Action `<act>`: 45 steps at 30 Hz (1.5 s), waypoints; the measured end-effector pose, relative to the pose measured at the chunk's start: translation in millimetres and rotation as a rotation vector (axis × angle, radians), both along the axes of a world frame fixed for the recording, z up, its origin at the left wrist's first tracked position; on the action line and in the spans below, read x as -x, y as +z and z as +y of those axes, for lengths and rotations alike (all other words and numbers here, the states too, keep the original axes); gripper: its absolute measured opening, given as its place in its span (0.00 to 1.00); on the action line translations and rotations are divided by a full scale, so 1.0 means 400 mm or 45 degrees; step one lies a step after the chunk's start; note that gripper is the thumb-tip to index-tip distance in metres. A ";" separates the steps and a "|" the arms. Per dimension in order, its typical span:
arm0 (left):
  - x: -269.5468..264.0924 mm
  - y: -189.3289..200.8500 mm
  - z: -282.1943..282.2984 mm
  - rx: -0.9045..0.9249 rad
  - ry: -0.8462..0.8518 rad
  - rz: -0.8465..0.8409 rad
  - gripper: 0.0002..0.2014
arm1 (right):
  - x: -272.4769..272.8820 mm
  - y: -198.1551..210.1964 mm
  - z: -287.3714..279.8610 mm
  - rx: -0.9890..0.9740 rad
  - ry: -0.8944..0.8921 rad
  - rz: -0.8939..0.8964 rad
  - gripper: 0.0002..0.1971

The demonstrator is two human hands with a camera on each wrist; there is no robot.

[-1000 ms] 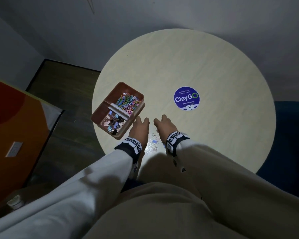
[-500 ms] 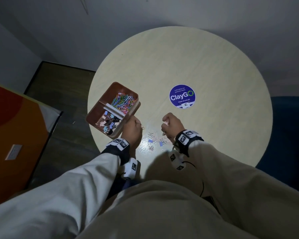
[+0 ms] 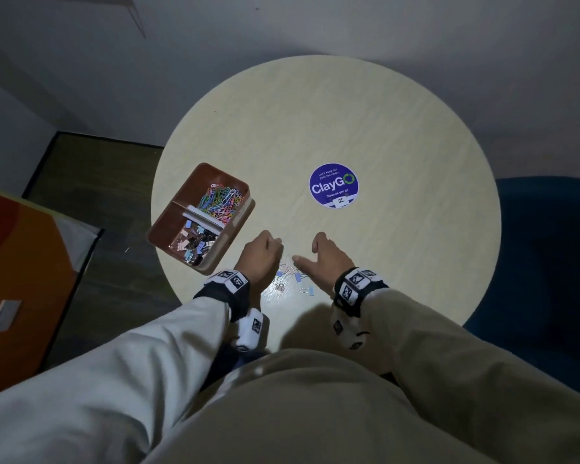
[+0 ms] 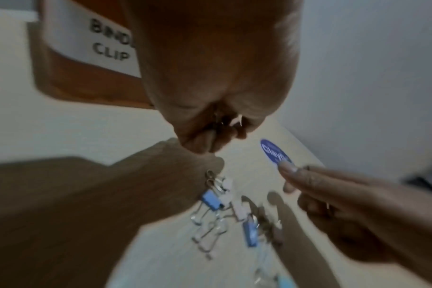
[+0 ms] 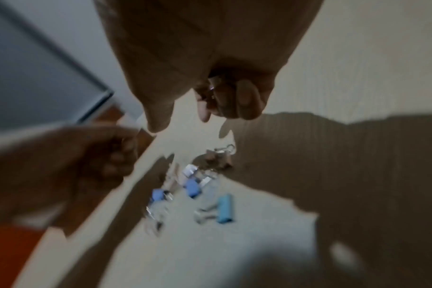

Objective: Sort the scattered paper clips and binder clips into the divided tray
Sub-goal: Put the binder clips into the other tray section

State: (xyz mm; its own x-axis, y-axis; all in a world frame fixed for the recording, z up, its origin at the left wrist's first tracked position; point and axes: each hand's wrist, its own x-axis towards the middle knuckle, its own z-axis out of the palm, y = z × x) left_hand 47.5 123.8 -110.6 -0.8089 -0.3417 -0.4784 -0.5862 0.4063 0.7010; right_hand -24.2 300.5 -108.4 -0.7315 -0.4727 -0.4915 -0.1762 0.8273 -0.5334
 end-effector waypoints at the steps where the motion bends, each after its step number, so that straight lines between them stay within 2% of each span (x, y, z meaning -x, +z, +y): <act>1: -0.009 -0.003 0.005 0.148 -0.183 0.005 0.13 | -0.005 -0.002 0.009 -0.104 0.120 0.057 0.32; 4: -0.046 -0.028 0.009 0.388 -0.672 -0.092 0.36 | -0.011 -0.028 0.030 -0.290 0.375 0.126 0.43; 6: -0.069 -0.050 0.001 0.483 -0.811 -0.140 0.48 | -0.014 -0.041 0.031 -0.333 0.482 0.151 0.45; 8: -0.083 -0.070 -0.006 0.607 -0.881 -0.177 0.50 | -0.018 -0.042 0.019 -0.359 0.550 0.182 0.44; 10: -0.085 -0.074 0.000 0.684 -0.905 -0.166 0.44 | -0.019 -0.041 0.003 -0.364 0.605 0.200 0.41; 13: -0.075 -0.068 0.006 0.710 -0.920 -0.091 0.30 | -0.020 -0.034 -0.017 -0.346 0.671 0.186 0.35; 15: -0.064 -0.068 0.002 0.731 -0.938 -0.083 0.26 | -0.021 -0.032 -0.028 -0.338 0.717 0.168 0.31; 21: -0.053 -0.073 -0.010 0.704 -0.979 -0.094 0.24 | -0.028 -0.038 -0.050 -0.337 0.776 0.197 0.21; 26: -0.043 -0.066 -0.018 0.657 -0.996 -0.099 0.23 | -0.031 -0.031 -0.055 -0.331 0.750 0.225 0.18; 32: -0.052 -0.053 -0.012 0.666 -0.929 -0.033 0.10 | -0.024 -0.015 -0.050 -0.352 0.687 0.232 0.15; 34: -0.054 -0.057 -0.011 0.670 -0.879 -0.031 0.07 | -0.020 -0.006 -0.038 -0.366 0.690 0.196 0.18; 36: -0.058 -0.064 -0.014 0.651 -0.853 -0.031 0.08 | -0.017 -0.003 -0.026 -0.369 0.694 0.175 0.26; 37: -0.060 -0.064 -0.015 0.635 -0.843 -0.037 0.09 | -0.016 0.001 -0.023 -0.366 0.667 0.159 0.27; 40: -0.068 -0.061 -0.015 0.598 -0.771 -0.059 0.12 | -0.007 0.017 -0.023 -0.313 0.567 0.138 0.16; 42: -0.071 -0.054 -0.016 0.569 -0.677 -0.055 0.09 | -0.004 0.030 -0.025 -0.249 0.530 0.162 0.09; 45: -0.079 -0.047 -0.023 0.501 -0.554 -0.010 0.03 | -0.005 0.035 -0.042 -0.134 0.470 0.208 0.08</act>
State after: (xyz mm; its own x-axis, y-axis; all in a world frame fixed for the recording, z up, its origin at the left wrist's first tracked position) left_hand 78.9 114.5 -129.5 -0.9115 -0.1320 -0.3895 -0.3117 0.8397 0.4447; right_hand -22.3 283.6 -94.5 -0.5947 -0.6709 -0.4430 -0.5463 0.7414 -0.3896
